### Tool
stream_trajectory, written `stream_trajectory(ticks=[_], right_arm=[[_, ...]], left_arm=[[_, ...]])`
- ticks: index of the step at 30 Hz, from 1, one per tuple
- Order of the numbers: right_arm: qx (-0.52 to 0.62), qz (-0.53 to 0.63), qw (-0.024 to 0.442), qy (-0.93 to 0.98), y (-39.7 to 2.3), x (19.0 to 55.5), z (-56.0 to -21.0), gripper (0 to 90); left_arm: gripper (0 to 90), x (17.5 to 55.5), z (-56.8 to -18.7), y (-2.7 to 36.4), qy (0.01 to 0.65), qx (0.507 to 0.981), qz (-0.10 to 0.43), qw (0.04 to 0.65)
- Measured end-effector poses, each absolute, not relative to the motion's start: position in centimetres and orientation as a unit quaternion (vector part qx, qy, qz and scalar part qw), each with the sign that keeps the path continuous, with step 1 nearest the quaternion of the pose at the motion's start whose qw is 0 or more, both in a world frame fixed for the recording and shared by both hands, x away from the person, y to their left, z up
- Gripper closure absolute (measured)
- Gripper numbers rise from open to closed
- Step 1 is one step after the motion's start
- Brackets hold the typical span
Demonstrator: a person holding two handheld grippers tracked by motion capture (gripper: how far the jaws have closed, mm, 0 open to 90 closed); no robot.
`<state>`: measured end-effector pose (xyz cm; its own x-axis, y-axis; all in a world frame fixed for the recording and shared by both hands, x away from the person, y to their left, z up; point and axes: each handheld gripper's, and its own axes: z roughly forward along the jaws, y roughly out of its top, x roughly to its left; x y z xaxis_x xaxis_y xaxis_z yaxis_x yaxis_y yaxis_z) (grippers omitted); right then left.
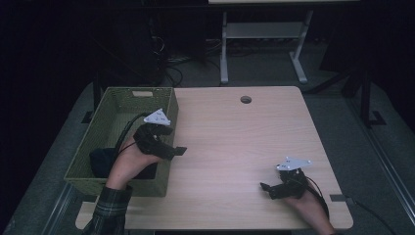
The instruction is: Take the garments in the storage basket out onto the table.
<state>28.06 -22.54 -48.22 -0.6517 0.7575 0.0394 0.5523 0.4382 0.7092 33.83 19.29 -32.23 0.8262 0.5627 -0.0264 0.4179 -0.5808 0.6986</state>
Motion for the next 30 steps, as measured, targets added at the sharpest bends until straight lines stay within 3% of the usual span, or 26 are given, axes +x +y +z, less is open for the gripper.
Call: stream_trajectory(ticks=[30], right_arm=[[0.392, 0.357, 0.144, 0.836, -22.5, 28.1, -48.2, 5.3]], left_arm=[[14.1, 33.7, -31.6, 23.3, 0.322, 0.878, 0.125, 0.331]])
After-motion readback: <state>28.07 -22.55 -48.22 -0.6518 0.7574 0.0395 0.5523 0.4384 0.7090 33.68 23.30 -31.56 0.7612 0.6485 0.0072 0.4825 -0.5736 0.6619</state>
